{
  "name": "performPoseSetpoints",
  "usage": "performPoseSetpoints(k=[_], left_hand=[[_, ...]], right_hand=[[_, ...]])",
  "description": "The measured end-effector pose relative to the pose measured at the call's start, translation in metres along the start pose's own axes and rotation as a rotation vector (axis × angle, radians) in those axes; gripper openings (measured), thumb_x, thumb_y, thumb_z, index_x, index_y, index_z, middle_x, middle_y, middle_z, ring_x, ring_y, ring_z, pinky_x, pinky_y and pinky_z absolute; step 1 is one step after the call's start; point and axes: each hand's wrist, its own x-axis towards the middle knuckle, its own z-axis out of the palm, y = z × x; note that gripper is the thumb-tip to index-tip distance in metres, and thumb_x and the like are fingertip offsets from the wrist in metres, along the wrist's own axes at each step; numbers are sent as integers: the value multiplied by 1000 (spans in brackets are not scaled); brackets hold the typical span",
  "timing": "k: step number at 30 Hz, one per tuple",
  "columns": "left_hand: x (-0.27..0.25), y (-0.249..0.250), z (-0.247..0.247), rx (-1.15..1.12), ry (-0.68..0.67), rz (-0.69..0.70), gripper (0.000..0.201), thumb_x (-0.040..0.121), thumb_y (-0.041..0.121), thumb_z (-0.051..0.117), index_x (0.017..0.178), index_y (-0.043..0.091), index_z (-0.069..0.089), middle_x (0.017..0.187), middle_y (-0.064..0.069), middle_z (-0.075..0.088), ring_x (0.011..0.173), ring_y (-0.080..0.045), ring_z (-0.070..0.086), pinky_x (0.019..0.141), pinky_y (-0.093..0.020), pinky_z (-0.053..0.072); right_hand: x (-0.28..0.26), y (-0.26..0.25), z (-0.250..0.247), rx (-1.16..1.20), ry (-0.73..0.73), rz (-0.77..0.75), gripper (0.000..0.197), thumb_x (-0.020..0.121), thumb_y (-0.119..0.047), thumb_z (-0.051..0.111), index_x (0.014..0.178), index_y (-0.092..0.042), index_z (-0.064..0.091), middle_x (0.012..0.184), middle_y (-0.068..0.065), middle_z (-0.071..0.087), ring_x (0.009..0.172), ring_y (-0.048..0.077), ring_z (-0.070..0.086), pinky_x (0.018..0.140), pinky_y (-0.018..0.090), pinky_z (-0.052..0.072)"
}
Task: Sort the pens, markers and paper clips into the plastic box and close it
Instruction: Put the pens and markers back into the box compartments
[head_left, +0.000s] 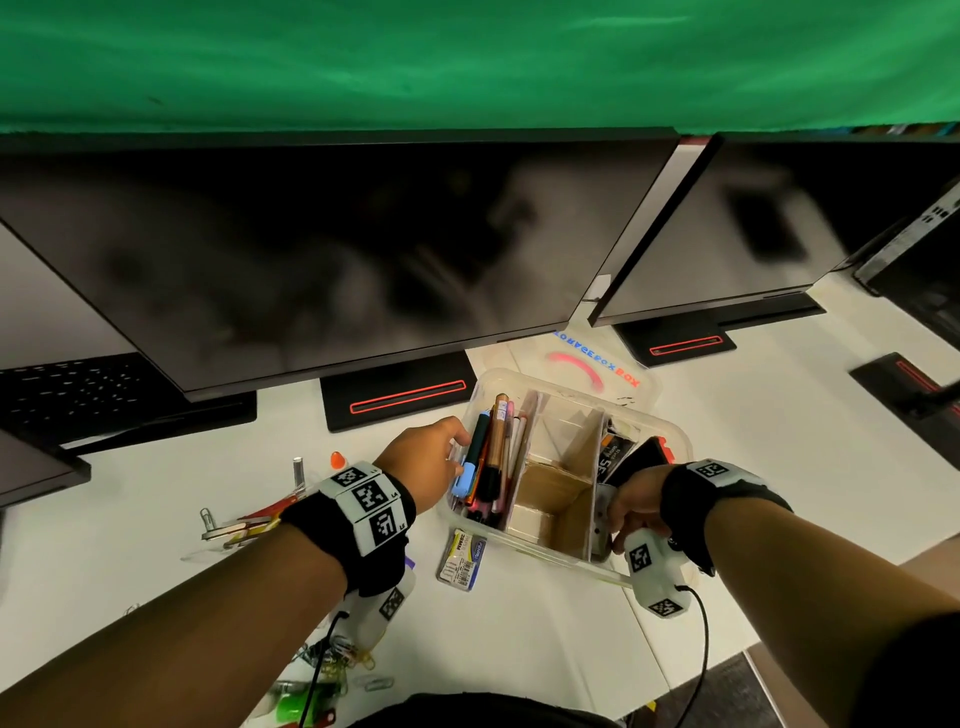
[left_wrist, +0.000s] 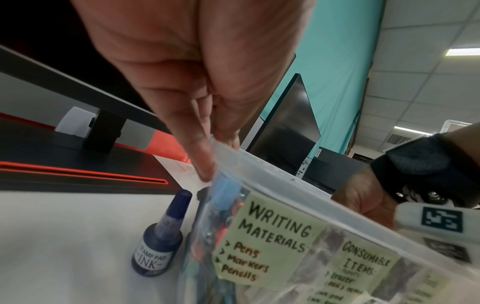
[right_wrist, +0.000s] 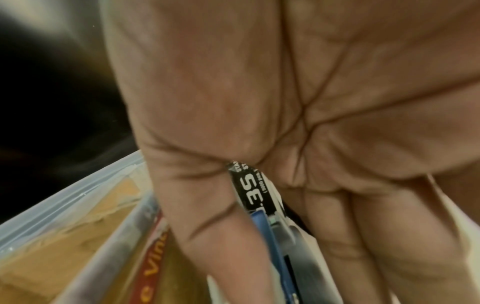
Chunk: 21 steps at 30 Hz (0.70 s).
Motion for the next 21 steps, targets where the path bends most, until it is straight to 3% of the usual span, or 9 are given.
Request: performPoseSetpoints(k=[4,6,8,10,11,13,15,17,21], left_hand=[[0,0,-1,-12,2,9,28,91,15,56,118,22,51,117,-6,63,101,-23,62,85,-34,55],[-1,0,-1,-23,1,17,29,91,16,56,119,23,51,119,-6,63,102,-23,61,86,-33,55],[-4,-3,-3,-51,-10,26,30,92,16,55,120,24,49,122,-5,61,104,-22,60,87,-33,54],[-6,-4,-5,-86,-9,53,30,94,14,49,122,25,48,125,-3,59,105,-20,60,86,-30,53],[-8,-6,-8,-111,14,74,30,95,12,46,122,24,49,124,-3,59,102,-18,60,83,-25,52],[-14,-11,-20,-134,103,116,29,96,9,41,120,20,53,121,-1,61,95,-14,60,74,-13,46],[-17,-19,-36,-43,242,152,27,95,9,45,115,20,59,116,1,64,98,-15,61,80,-18,46],[-16,-32,-51,83,315,161,27,92,9,48,111,20,63,114,0,63,106,-20,58,92,-30,46],[-15,-69,-63,276,198,28,33,88,7,56,117,22,61,124,-2,56,116,-21,52,101,-30,42]], right_hand=[[1,2,1,-25,6,-1,14,87,-3,55,75,-6,62,80,8,64,73,22,60,60,27,48],[-6,-5,2,-38,51,11,9,85,-4,59,90,-4,67,96,11,69,88,26,62,72,30,52],[-16,-13,1,-170,154,0,20,84,-11,63,103,-5,66,115,11,66,96,23,63,82,30,51],[-19,-15,-6,-254,228,-58,5,84,-15,63,80,-14,61,101,6,68,77,14,61,66,19,52],[-19,-17,-11,-221,226,-101,17,80,-13,66,71,-17,53,85,2,67,68,11,57,56,18,51],[-29,-24,-15,-111,265,-200,23,65,-8,71,66,-16,50,63,-1,65,65,17,61,55,22,56],[-50,-36,-12,-97,371,-260,20,70,-13,70,61,-12,53,50,3,59,51,17,58,49,22,50],[-63,-49,-3,-177,470,-378,27,84,-20,59,60,-9,54,52,3,57,48,15,55,47,20,42],[-81,-76,36,-289,562,-689,16,88,-30,54,87,-15,61,81,0,56,81,19,54,70,27,41]])
